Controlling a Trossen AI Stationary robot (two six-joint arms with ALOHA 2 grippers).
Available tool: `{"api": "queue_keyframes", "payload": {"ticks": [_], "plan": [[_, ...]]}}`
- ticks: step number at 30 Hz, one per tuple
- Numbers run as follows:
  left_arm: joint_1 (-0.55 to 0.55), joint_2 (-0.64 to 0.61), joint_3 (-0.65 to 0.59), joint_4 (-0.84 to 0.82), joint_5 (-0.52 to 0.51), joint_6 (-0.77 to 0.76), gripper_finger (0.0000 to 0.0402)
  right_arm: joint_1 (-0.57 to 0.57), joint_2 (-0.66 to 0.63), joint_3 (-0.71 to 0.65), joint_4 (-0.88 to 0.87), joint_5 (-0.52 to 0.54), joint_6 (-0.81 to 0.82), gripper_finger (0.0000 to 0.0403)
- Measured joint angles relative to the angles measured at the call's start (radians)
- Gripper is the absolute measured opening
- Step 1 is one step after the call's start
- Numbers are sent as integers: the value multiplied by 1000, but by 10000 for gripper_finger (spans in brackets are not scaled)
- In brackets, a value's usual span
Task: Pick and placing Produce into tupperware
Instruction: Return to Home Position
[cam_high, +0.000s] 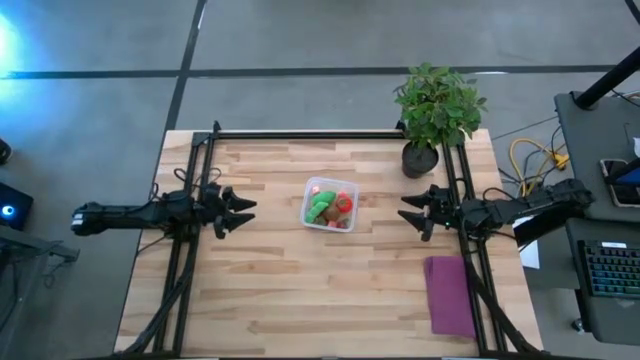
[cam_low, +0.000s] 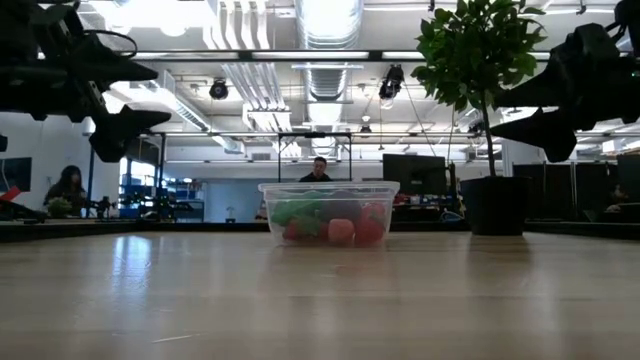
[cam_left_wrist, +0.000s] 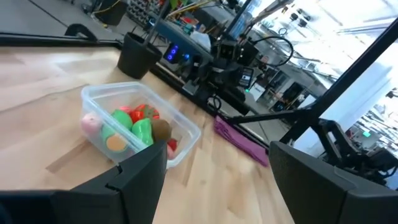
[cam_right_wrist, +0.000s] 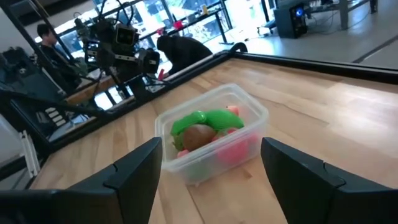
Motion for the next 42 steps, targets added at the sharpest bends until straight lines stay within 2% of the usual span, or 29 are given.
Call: {"api": "queue_keyframes", "payload": {"ticks": [23,42], "plan": [[0,81,-2,3,1,2,267,0,3,0,-3,0,0,265],[0,94,-3,3,2,2,267,0,3,0,-3,0,-1,265]]}}
